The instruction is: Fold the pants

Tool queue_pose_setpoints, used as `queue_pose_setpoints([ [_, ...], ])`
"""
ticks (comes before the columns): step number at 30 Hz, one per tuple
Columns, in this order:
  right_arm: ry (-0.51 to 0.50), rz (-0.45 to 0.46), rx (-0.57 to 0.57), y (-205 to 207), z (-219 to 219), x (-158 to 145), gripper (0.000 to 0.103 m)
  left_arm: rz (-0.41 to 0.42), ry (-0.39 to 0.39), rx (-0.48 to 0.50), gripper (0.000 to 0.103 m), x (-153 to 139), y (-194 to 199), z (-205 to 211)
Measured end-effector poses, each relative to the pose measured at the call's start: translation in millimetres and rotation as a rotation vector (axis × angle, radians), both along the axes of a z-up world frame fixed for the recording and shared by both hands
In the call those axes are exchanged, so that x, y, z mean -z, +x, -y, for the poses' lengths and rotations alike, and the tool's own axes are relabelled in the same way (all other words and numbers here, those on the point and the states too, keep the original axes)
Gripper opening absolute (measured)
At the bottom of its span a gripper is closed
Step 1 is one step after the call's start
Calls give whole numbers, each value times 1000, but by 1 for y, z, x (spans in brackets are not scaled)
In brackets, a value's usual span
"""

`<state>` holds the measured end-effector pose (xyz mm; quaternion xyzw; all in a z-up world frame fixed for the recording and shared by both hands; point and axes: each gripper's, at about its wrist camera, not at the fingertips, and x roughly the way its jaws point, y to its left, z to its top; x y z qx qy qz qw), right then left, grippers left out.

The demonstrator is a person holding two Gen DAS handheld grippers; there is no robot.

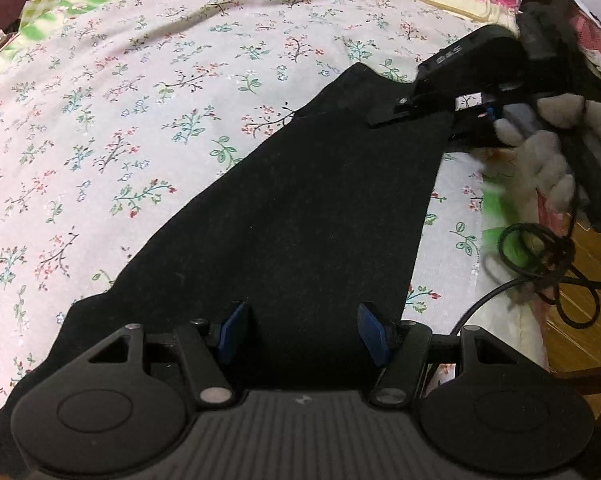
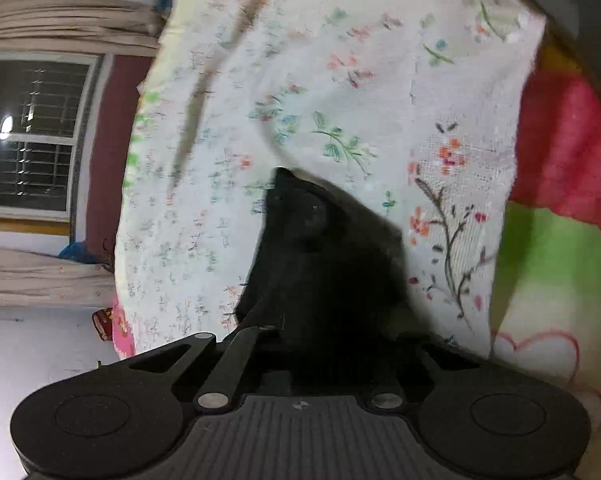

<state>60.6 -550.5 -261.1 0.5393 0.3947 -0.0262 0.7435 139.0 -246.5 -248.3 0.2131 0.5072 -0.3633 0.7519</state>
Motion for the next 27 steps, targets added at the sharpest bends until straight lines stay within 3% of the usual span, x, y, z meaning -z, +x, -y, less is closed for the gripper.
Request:
queue_pose_setpoints([
  [3,-127,49,-55,-1,-16,-33,0,1,2,-19,69,1,-1,-7],
  [7,-224,99,-91,-1,-29,-68,0,2,-24,-55,69,-3,-1,-18],
  [11,-470,153,-240,12,-67,-104,0,0,-45,-86,69,-5,-1,-32],
  [17,-551,240,-505,23,-132,-131,0,11,-69,-158,69,-15,-8,-71],
  [22,-528,277,-719,32,-203,-140,0,20,-67,-264,69,-21,-18,-124],
  [27,-494,272,-917,36,-278,-128,0,15,-82,-396,69,-20,-29,-179],
])
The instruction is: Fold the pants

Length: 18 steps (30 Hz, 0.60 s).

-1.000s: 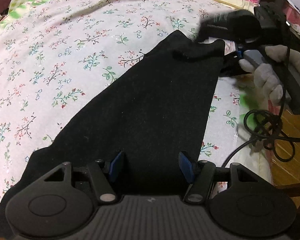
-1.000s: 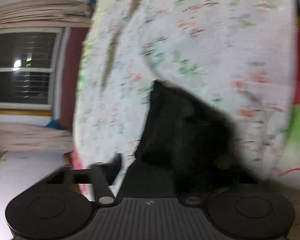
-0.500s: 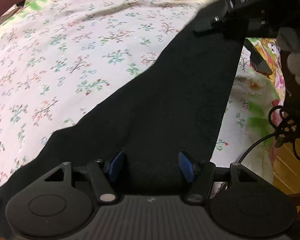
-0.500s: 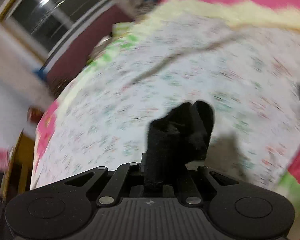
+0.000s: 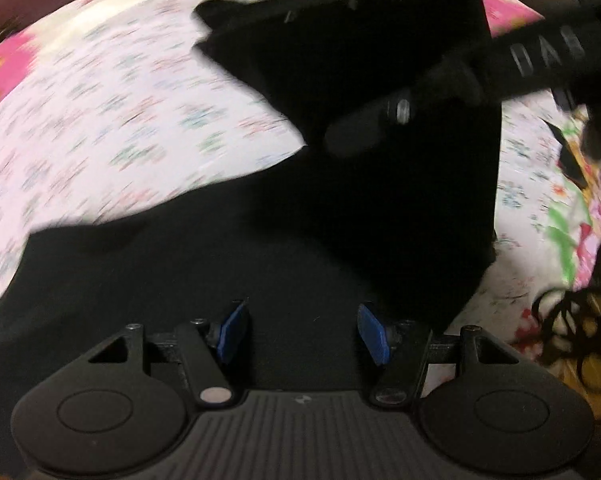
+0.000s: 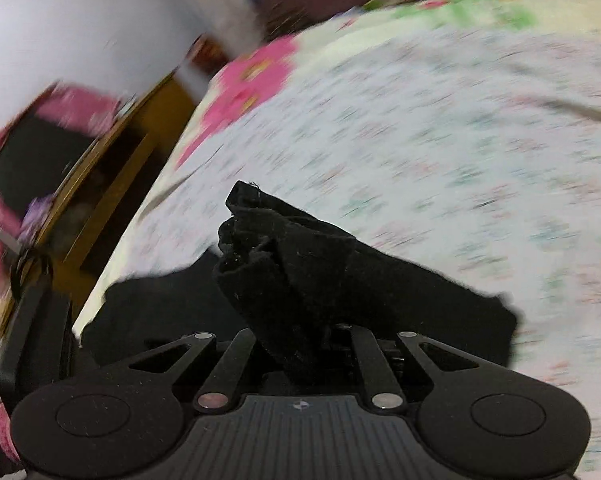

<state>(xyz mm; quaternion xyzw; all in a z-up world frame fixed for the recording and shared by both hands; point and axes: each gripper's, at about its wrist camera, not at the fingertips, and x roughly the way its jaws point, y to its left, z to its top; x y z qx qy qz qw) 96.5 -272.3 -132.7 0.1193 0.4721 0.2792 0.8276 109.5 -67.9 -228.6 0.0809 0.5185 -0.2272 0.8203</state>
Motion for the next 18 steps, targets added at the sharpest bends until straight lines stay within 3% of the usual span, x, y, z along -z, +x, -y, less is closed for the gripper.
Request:
queue_pose_setpoints([
  [4,-35,-26,-116,-10,-51,11,0,7,-2,-71,69,3,-9,-34],
  [11,-50,-69,-179,-17,-116,27,0,13,-11,-164,69,8,-26,-82],
  [18,-180,-44,-238,-29,-163,50,2,12,-9,-213,69,12,-40,-112],
])
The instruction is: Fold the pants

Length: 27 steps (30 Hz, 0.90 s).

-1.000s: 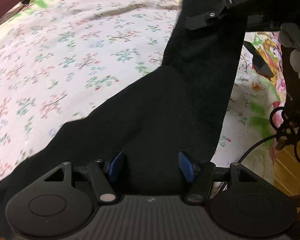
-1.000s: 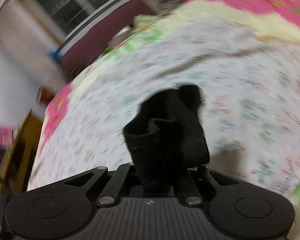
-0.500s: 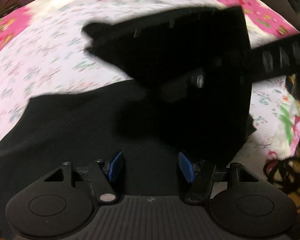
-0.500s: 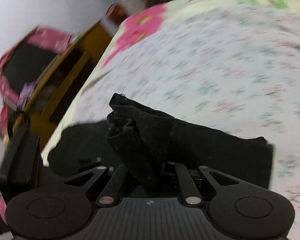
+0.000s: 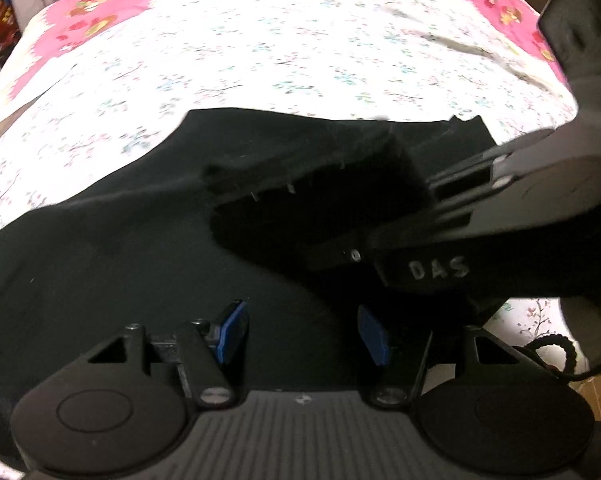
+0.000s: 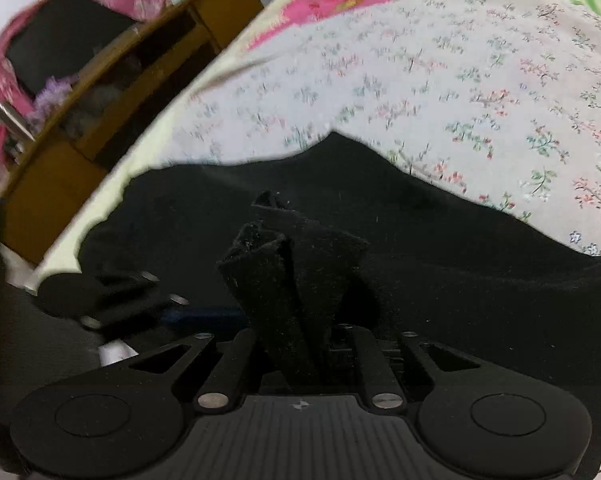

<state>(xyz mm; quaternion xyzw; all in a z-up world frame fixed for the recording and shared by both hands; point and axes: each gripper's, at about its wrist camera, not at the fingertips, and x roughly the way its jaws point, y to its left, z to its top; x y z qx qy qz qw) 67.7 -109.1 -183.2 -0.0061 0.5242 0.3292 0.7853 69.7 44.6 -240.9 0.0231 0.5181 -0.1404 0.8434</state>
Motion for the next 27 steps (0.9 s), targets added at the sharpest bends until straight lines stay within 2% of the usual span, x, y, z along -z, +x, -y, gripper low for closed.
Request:
queue_pose_setpoints([
  [2,-9,-9,-22,-1,-5,4,9,-1,1,-16,69,0,-3,-3],
  [4,-16,-21,-61,-3,-9,4,31,-5,5,-29,69,1,-6,-8],
  [5,-9,-30,-77,-6,-10,3,33,-7,8,-31,69,0,-5,-11],
  [8,5,-18,-105,-12,-13,-3,32,-6,14,-48,69,-2,-7,-19],
  [11,-76,31,-133,-13,-23,0,25,-15,1,-78,69,-2,-8,-25],
  [13,-69,9,-110,-8,-23,5,7,-16,-23,-101,69,1,-6,-28],
  [15,-39,-32,-75,-2,-21,10,0,-8,-30,-113,69,2,-2,-28],
  [19,67,-142,36,12,-9,11,0,12,-56,-110,69,0,8,-28],
  [23,234,-281,247,35,24,6,0,68,-87,-98,69,-19,15,-26],
  [25,290,-256,314,41,39,-14,0,97,-103,-92,69,-29,17,-27],
  [27,308,-183,340,43,44,-36,0,113,-108,-92,69,-34,16,-31],
])
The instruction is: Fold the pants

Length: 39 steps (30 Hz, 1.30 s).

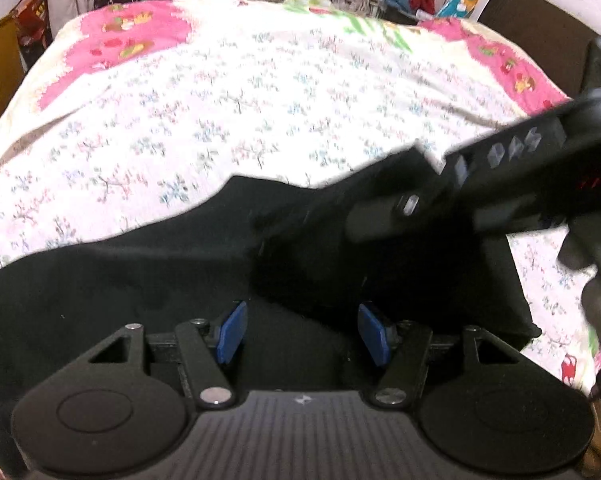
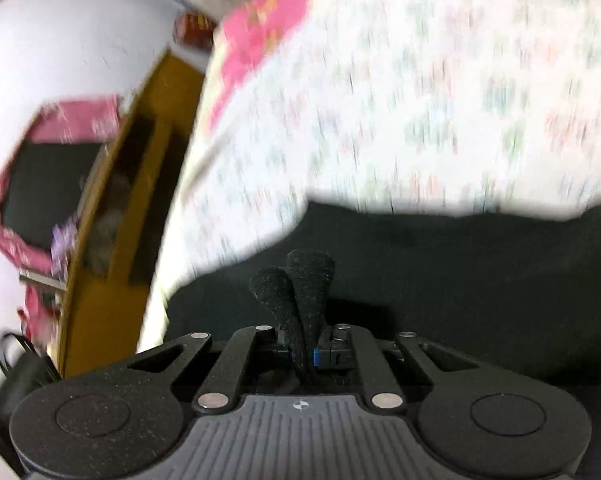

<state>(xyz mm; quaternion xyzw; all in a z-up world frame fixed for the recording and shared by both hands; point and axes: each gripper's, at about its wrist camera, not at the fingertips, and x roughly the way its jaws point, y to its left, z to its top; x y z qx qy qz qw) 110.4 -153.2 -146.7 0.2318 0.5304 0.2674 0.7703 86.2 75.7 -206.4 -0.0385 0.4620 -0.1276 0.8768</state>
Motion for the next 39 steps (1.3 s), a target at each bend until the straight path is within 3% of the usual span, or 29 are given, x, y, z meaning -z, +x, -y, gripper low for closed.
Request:
queue_pose_setpoints([
  [3,-109,97,-64,-5,-21,-8,1,-14,8,-7,69,0,-5,-8],
  [4,-145,103,-103,-9,-33,-1,6,-26,19,-8,69,2,-7,-11],
  [5,-159,75,-132,-13,-45,11,8,-38,28,-11,69,4,-11,-15],
  [7,-140,-6,-193,-22,-64,36,24,-76,45,-21,69,7,-24,-24],
  [8,-148,-23,-227,-27,-73,44,27,-94,55,-27,69,10,-31,-29],
  [12,-65,-70,-305,-36,-88,46,28,-162,88,-67,69,17,-61,-51],
  [14,-61,-47,-321,-35,-90,38,28,-179,95,-97,69,18,-72,-60],
  [18,-176,63,-388,-23,-98,33,28,-182,91,-151,69,19,-83,-75],
  [21,-261,60,-438,-15,-109,55,28,-165,80,-201,69,16,-86,-86],
  [23,-280,32,-447,-11,-116,66,28,-155,51,-253,69,11,-88,-97],
  [28,-288,90,-465,-14,-129,47,31,-104,91,-389,69,-10,-99,-129],
  [34,-333,47,-479,-12,-146,66,35,-136,54,-600,69,-4,-106,-174],
  [39,-331,65,-485,-16,-136,53,35,-171,-38,-687,69,8,-112,-184],
])
